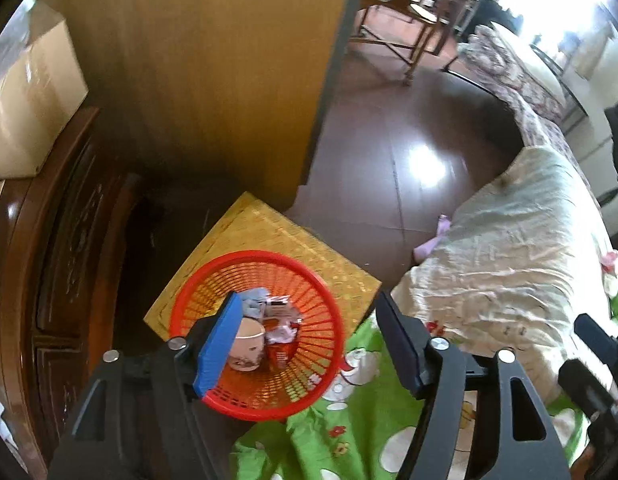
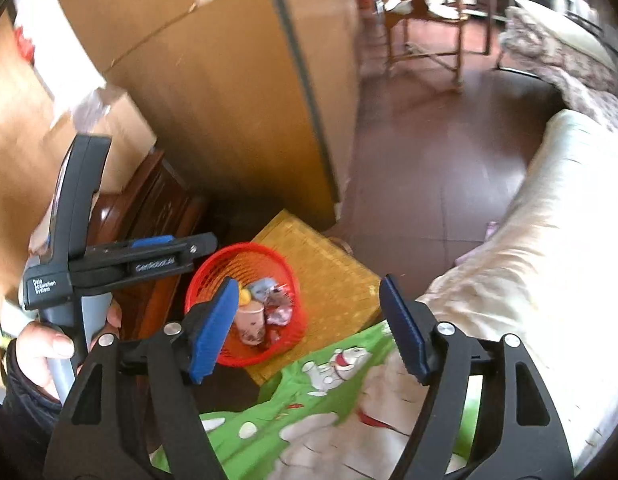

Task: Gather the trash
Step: 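Move both open tools back over the bed toward the remaining trash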

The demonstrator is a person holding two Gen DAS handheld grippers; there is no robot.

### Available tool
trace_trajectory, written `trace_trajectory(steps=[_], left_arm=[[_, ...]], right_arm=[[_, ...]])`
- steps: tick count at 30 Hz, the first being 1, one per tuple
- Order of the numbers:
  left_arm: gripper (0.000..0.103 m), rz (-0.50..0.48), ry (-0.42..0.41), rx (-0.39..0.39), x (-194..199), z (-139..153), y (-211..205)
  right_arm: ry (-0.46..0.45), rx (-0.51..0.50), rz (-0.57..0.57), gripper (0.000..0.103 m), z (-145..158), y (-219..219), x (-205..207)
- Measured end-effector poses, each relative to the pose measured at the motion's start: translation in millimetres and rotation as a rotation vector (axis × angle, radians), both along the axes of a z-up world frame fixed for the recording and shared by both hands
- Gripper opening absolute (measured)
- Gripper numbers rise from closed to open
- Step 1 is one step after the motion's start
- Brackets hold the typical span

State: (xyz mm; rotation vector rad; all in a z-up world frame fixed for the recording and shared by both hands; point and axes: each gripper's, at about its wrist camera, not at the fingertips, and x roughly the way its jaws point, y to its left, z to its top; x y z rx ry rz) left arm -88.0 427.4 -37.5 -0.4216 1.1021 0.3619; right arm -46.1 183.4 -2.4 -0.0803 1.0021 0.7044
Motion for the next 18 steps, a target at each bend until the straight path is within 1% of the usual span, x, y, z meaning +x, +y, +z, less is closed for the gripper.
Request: trace_trajectory(steps=[6, 11, 15, 18], left_arm=[[0.070, -0.093, -0.010, 0.035, 19.0, 17.0, -49.9], [0.071, -0.170, -0.012, 0.057, 34.6, 25.5, -96.0], [0.071, -0.225, -0.015, 0.077, 46.3, 30.9, -129.4], [0.073, -0.266, -0.015, 0.089, 56.7, 34.7, -156.1]], right_arm=[[-0.040, 0.037, -0.137, 0.074, 11.7, -75.6, 9.5], [-0.043, 0.053, -0.224, 0.074, 11.9, -122.9, 20.0], [-0.066, 0.048, -0.288, 0.074, 11.9, -166.0, 26.5], [-0.066, 0.051, -0.340, 0.076, 8.5, -196.2, 33.7]])
